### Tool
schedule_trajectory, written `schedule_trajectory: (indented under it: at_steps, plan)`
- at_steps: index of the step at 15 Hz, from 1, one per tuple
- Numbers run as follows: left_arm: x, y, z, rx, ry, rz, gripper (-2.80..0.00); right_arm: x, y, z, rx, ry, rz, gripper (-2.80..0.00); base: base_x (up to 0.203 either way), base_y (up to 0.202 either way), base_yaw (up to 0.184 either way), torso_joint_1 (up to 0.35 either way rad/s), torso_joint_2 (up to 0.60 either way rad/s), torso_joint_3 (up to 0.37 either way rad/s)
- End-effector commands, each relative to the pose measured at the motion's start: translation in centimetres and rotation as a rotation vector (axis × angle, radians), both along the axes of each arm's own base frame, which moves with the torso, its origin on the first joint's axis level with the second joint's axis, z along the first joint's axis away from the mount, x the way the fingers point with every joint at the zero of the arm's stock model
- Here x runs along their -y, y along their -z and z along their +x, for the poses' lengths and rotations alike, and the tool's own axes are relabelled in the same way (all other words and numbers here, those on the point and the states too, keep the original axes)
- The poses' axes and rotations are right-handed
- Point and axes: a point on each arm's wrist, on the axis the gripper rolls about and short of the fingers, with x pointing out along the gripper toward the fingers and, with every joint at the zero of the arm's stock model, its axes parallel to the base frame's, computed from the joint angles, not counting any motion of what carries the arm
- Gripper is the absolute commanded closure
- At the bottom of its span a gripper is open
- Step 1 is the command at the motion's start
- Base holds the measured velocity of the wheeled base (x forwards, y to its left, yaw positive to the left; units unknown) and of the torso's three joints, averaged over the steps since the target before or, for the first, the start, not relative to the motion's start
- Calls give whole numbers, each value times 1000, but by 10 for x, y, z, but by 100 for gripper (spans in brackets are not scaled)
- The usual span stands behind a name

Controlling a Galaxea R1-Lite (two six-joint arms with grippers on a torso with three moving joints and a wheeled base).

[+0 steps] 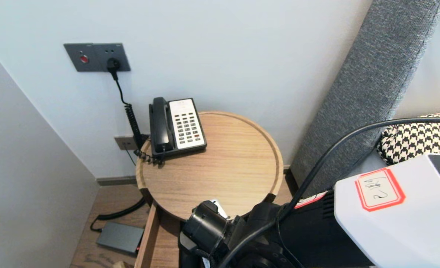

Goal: Put the remote controls on the table in the drawer one by one

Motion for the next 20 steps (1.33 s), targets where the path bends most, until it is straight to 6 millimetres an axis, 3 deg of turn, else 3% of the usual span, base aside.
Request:
schedule_trajectory:
  at_steps: [1,16,17,20]
  plan:
    - [0,3,1,-7,0,0,0,-1,6,0,-3,3,-14,0,0,0,0,0,0,0]
    - [0,3,1,-7,0,0,0,-1,8,-1,-4,2,-22,0,0,0,0,0,0,0]
    - [0,3,1,-7,0,0,0,-1,7,-1,-3,1,-21,-280,0,0,0,0,0,0]
    - [0,3,1,-7,0,0,0,0,7,-1,-3,1,-21,-280,0,0,0,0,0,0]
